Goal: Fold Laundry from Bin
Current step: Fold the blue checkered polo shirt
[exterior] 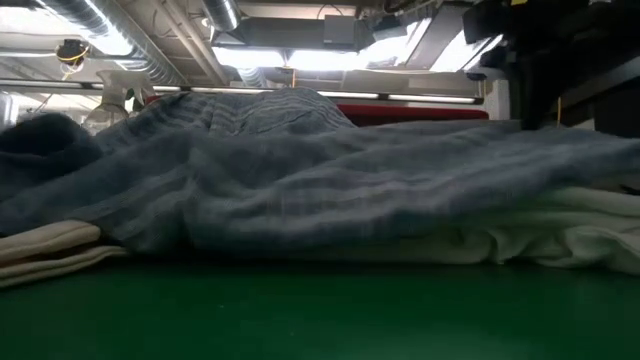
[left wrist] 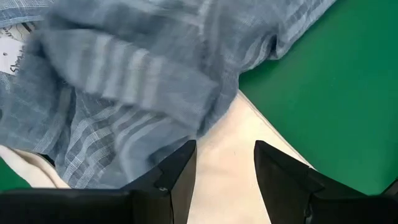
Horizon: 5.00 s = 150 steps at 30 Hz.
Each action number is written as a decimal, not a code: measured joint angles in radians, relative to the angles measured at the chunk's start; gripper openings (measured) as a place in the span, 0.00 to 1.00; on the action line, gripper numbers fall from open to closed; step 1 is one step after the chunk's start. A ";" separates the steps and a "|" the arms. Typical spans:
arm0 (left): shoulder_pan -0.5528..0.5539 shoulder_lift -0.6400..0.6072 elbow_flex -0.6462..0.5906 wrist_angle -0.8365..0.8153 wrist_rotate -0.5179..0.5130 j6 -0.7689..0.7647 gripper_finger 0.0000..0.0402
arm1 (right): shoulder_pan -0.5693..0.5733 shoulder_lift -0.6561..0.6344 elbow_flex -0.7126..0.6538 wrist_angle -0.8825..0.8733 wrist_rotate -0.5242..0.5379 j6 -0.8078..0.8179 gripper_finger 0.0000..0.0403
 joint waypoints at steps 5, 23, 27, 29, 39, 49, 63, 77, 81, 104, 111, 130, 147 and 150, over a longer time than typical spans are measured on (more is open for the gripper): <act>0.018 0.000 0.000 -0.001 -0.002 0.000 0.39 | 0.000 -0.003 0.008 -0.095 0.013 0.103 0.01; 0.286 -0.002 -0.014 -0.230 0.032 0.021 0.39 | 0.000 -0.003 0.008 -0.069 -0.028 0.104 0.01; 0.321 -0.002 -0.051 -0.224 0.073 0.029 0.39 | 0.000 -0.003 0.008 -0.069 -0.028 0.099 0.01; 0.335 -0.002 -0.081 -0.218 0.105 0.049 0.39 | 0.000 -0.003 0.008 -0.068 -0.028 0.098 0.00; 0.370 -0.002 -0.202 -0.101 0.096 0.054 0.39 | 0.000 -0.003 0.008 -0.067 -0.029 0.096 0.01; 0.395 -0.001 -0.299 -0.002 0.095 0.052 0.37 | 0.000 -0.003 0.008 -0.068 -0.036 0.096 0.01; 0.400 -0.001 -0.295 -0.021 0.083 0.130 0.02 | 0.000 -0.003 0.008 -0.079 -0.038 0.104 0.01; 0.443 -0.029 -0.145 -0.235 -0.097 0.182 0.01 | 0.000 -0.003 0.008 -0.120 0.046 0.182 0.01; 0.466 -0.059 -0.145 -0.238 -0.123 0.242 0.00 | 0.000 -0.003 0.008 -0.141 0.046 0.201 0.01; 0.662 -0.066 -0.252 -0.234 -0.115 0.567 0.10 | 0.000 -0.003 0.008 -0.133 0.038 0.203 0.01; 0.669 -0.066 -0.252 -0.238 -0.085 0.509 0.23 | 0.000 -0.003 0.008 -0.133 0.039 0.203 0.08; 0.553 -0.071 0.015 -0.208 0.100 0.558 0.29 | 0.000 -0.003 0.008 -0.133 0.063 0.203 0.36; 0.429 -0.070 -0.208 0.092 0.114 0.542 0.29 | 0.000 -0.003 0.008 -0.131 0.062 0.203 0.36; 0.430 -0.070 -0.238 0.120 0.127 0.541 0.29 | 0.000 -0.003 0.008 -0.131 0.062 0.203 0.36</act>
